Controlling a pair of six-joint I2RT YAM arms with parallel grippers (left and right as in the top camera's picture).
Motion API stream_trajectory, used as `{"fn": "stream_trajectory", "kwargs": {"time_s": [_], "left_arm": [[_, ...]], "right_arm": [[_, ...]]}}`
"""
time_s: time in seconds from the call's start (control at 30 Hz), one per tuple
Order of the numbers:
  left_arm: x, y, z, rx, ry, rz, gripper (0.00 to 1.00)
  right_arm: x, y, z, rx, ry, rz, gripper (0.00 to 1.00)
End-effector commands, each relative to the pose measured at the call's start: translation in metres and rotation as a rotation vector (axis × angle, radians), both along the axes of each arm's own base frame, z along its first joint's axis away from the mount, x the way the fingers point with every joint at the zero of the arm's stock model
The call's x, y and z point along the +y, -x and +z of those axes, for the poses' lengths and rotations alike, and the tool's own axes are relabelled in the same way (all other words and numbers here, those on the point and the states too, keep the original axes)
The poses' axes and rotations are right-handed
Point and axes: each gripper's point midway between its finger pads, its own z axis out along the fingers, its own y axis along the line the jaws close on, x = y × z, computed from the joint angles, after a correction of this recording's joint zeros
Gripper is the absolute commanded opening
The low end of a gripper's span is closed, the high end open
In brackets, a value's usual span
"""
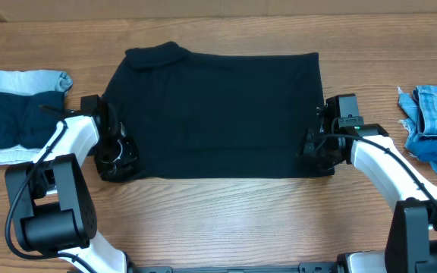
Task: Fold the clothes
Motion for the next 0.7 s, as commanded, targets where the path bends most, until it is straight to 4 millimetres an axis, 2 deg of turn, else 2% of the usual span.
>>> {"fn": "stream_trajectory", "kwargs": {"time_s": [0.0, 0.07, 0.1, 0.13, 0.2, 0.33, 0.4, 0.47, 0.53, 0.63, 0.67], "left_arm": [[0.017, 0.025, -0.014, 0.097, -0.092, 0.025, 0.04], [0.017, 0.01, -0.007, 0.03, -0.09, 0.025, 0.04], [0.013, 0.003, -0.001, -0.005, -0.063, 0.01, 0.08], [0.0, -0.015, 0.021, -0.096, 0.007, -0.013, 0.2], [-0.011, -0.029, 0.058, -0.202, 0.027, -0.034, 0.34], [-0.012, -0.052, 0.111, -0.389, 0.022, -0.045, 0.53], [-0.009, -0.077, 0.131, -0.525, -0.001, -0.068, 0.73], [-0.018, -0.095, 0.143, -0.621, 0.055, -0.084, 0.75], [-0.035, -0.116, 0.167, -0.747, 0.158, -0.122, 0.76], [-0.027, -0.143, 0.211, -0.882, 0.1, -0.144, 0.8], [-0.025, -0.146, 0.22, -0.902, 0.088, -0.146, 0.8]], "right_arm": [[-0.002, -0.003, 0.004, -0.014, 0.002, -0.023, 0.04], [-0.002, -0.003, 0.004, -0.016, 0.002, -0.023, 0.04], [-0.002, -0.005, 0.004, -0.021, 0.001, -0.023, 0.04], [-0.002, -0.007, 0.005, -0.032, -0.001, -0.022, 0.04], [0.005, -0.014, 0.009, -0.063, -0.039, -0.01, 0.04], [0.023, -0.018, 0.018, -0.083, -0.138, 0.029, 0.05], [0.026, -0.019, 0.029, -0.064, -0.158, 0.036, 0.05], [0.025, -0.025, 0.05, -0.058, -0.158, 0.03, 0.07], [0.02, -0.037, 0.09, -0.07, -0.168, 0.016, 0.14], [0.009, -0.064, 0.146, -0.161, -0.203, -0.009, 0.31], [0.006, -0.07, 0.153, -0.178, -0.21, -0.016, 0.37]]}}
